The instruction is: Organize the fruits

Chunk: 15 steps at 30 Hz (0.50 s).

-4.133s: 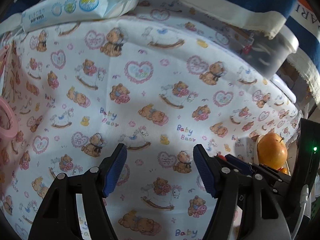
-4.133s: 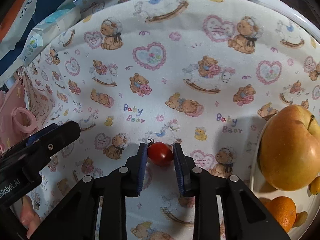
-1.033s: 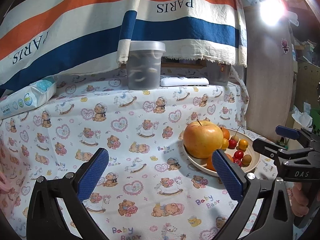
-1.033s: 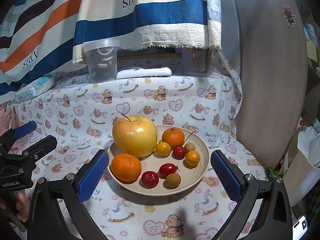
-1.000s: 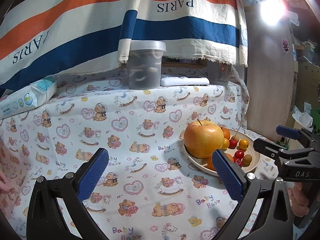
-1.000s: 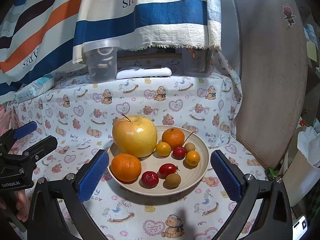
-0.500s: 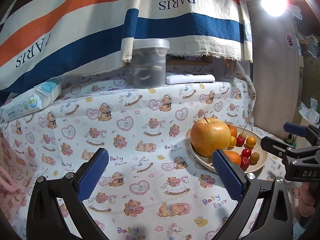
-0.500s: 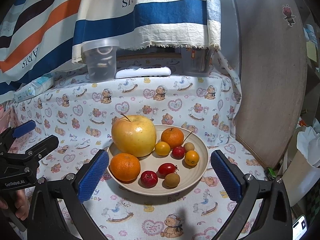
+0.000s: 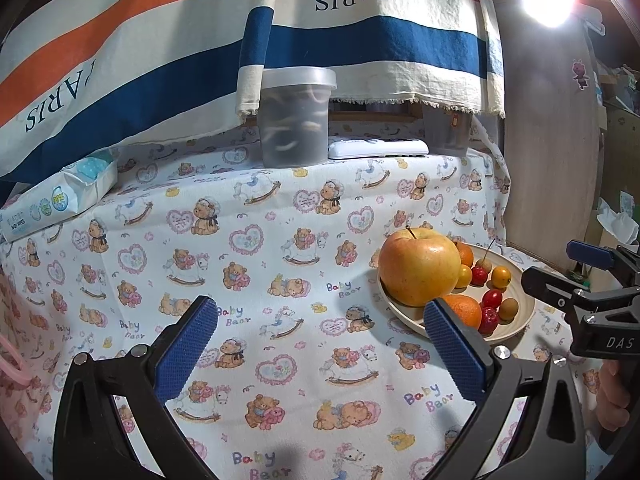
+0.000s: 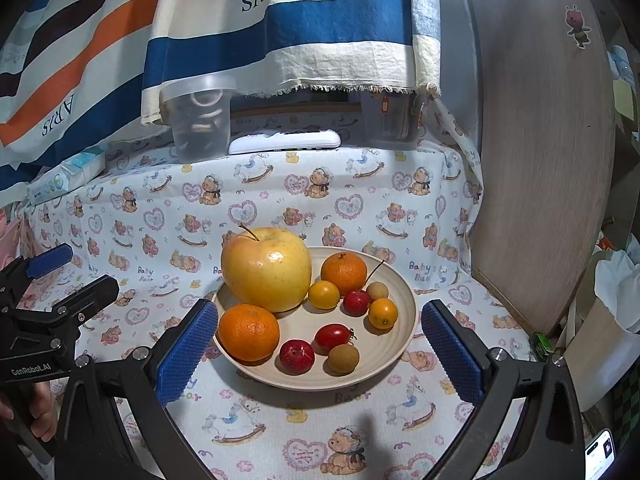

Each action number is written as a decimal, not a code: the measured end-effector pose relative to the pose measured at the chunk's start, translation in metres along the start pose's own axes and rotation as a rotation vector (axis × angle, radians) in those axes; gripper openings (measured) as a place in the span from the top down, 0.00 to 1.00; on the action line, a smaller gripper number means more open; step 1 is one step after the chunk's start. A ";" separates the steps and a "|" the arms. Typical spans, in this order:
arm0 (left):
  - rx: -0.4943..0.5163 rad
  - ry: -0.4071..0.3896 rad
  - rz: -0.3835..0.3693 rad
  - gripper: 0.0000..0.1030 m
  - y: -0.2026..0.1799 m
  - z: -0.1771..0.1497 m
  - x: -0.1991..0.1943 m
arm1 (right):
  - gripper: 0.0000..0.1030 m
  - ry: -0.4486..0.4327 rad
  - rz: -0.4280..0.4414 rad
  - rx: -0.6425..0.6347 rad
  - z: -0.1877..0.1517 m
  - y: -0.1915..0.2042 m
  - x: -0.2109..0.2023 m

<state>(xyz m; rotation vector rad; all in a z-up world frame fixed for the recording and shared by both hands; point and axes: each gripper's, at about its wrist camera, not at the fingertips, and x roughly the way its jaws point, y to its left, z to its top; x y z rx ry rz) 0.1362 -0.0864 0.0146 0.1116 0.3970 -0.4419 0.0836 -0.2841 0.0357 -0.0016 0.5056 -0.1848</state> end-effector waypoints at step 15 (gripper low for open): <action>0.001 0.008 0.000 0.00 0.001 -0.001 0.002 | 0.00 0.000 -0.001 0.000 0.000 0.001 0.000</action>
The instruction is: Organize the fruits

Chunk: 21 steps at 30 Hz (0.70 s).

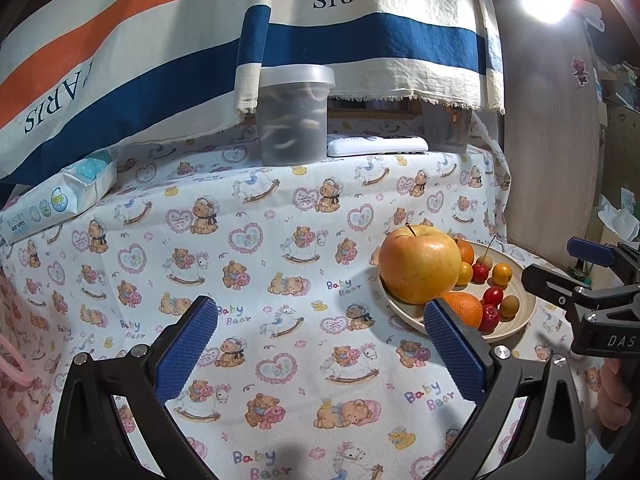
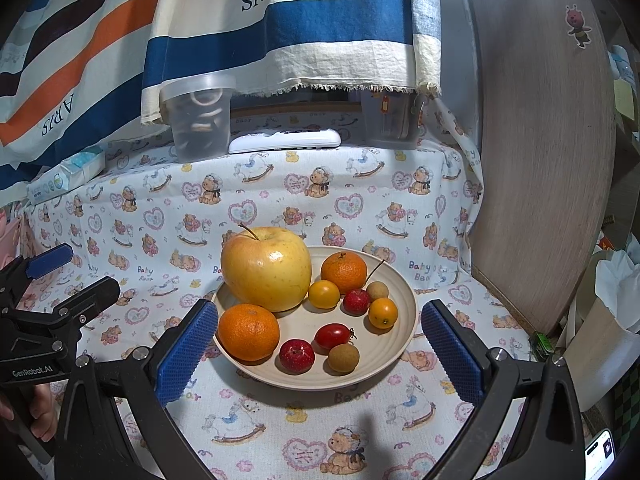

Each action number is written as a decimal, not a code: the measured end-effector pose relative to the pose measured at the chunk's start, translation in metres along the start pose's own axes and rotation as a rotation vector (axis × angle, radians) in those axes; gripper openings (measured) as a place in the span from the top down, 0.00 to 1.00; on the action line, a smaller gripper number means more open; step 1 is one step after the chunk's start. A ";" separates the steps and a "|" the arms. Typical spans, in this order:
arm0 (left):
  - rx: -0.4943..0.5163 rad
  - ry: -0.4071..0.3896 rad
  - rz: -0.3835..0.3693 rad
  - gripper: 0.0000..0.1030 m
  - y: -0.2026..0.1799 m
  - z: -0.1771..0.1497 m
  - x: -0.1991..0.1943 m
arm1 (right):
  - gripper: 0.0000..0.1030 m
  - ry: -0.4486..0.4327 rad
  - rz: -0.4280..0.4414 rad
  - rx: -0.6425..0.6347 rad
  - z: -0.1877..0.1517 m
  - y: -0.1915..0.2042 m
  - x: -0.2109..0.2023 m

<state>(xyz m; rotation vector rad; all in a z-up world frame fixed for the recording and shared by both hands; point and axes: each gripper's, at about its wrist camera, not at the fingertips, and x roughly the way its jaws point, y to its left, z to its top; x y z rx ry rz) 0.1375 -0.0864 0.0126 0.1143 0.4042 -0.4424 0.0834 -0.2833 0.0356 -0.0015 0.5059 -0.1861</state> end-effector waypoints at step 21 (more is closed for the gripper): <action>0.011 -0.003 -0.001 0.00 0.000 0.001 -0.002 | 0.00 0.001 0.002 -0.001 0.000 0.000 0.000</action>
